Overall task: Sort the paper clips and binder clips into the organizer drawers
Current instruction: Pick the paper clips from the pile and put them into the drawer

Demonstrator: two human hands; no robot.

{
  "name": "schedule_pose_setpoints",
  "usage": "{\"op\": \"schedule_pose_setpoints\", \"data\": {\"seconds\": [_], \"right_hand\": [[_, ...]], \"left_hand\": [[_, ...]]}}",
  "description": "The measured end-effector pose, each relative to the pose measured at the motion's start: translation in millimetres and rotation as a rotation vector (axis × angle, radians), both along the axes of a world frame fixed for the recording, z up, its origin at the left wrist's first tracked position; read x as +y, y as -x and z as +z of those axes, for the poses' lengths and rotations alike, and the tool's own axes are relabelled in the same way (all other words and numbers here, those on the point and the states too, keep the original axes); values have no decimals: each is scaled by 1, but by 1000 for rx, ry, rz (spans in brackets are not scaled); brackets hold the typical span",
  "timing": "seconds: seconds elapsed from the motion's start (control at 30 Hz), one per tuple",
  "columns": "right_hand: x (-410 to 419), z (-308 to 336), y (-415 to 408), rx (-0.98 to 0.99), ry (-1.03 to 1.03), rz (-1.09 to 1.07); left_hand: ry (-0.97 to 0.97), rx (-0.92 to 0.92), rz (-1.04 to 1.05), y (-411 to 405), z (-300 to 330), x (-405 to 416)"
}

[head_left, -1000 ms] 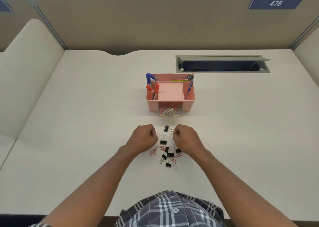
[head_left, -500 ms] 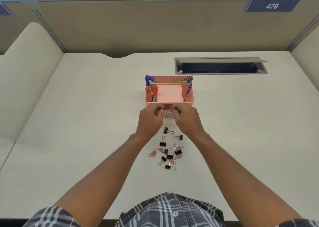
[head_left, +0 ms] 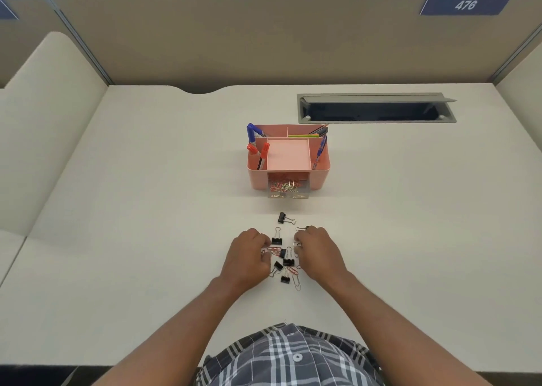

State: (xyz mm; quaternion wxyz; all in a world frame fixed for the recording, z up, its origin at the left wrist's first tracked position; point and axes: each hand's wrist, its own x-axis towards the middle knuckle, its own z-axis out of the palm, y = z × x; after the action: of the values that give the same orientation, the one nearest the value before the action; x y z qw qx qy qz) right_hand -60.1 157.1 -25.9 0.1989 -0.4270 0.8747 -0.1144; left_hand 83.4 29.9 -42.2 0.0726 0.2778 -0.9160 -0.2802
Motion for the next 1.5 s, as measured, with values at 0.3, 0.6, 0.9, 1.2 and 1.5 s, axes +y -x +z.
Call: {"op": "schedule_pose_setpoints", "data": {"seconds": [0.3, 0.6, 0.9, 1.2, 1.5], "right_hand": [[-7, -6, 2, 11, 72, 38], [-4, 7, 21, -131, 113, -64], [5, 18, 38, -234, 142, -224], [3, 16, 18, 18, 53, -14], [-12, 14, -12, 133, -124, -76]], "left_hand": [[62, -12, -33, 9, -2, -5], [-39, -16, 46, 8, -1, -8], [-44, -32, 42, 7, -3, -8], [-25, -29, 49, 7, -3, -6], [-19, 21, 23, 5, -2, -4]]}}
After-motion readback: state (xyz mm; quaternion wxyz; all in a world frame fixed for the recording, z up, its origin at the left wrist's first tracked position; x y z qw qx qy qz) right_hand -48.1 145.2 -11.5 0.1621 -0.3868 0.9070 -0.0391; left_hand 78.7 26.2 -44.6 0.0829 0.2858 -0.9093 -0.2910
